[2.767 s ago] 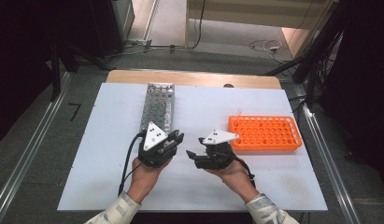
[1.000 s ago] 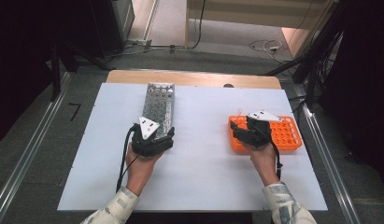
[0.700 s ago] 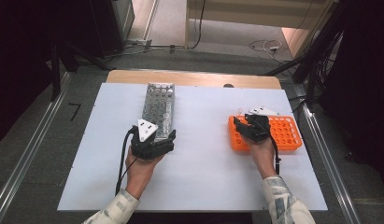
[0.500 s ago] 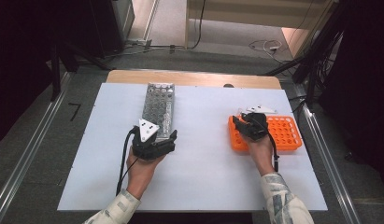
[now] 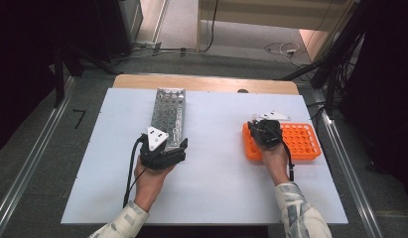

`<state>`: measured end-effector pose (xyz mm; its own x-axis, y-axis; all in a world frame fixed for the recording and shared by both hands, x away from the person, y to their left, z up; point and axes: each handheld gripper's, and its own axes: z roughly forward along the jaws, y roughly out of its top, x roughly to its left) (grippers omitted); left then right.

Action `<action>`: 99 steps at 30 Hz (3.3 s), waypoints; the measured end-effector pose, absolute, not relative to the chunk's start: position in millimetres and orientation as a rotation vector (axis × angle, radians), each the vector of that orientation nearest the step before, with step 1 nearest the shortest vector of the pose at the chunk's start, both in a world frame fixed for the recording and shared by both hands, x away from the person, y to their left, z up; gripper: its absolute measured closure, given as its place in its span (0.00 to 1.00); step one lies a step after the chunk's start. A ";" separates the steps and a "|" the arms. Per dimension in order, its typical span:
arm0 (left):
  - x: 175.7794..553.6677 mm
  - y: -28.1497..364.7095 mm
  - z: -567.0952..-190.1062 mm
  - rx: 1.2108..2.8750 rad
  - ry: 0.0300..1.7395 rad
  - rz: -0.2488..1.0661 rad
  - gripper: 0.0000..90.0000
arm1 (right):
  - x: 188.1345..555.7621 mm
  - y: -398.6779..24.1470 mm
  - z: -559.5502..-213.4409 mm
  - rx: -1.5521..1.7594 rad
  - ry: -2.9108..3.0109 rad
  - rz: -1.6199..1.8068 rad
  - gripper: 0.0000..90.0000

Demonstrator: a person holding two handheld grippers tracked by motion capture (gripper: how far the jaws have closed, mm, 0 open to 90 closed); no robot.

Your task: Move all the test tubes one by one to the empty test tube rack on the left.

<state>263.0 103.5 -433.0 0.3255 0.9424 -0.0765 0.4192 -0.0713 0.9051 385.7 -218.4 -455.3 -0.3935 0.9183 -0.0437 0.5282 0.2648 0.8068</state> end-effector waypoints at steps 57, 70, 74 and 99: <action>235.8 63.3 -426.8 1.791 0.944 0.533 0.68 | 275.5 -102.5 -437.0 0.740 2.515 1.196 0.82; 239.6 78.0 -416.0 1.747 0.988 0.591 0.84 | 274.8 -101.3 -436.0 0.725 2.536 1.204 0.55; 244.1 94.1 -404.2 1.672 1.034 0.615 0.84 | 277.2 -102.8 -435.2 0.771 2.535 1.211 0.39; 266.9 109.2 -423.5 1.622 1.144 0.790 0.84 | 279.5 -106.4 -436.0 0.807 2.514 1.189 0.36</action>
<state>266.9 109.2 -423.5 0.3497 0.9366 -0.0210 0.3120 -0.0953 0.9453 279.5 -106.4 -436.0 -0.8172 0.5762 0.0144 0.3766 0.5148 0.7702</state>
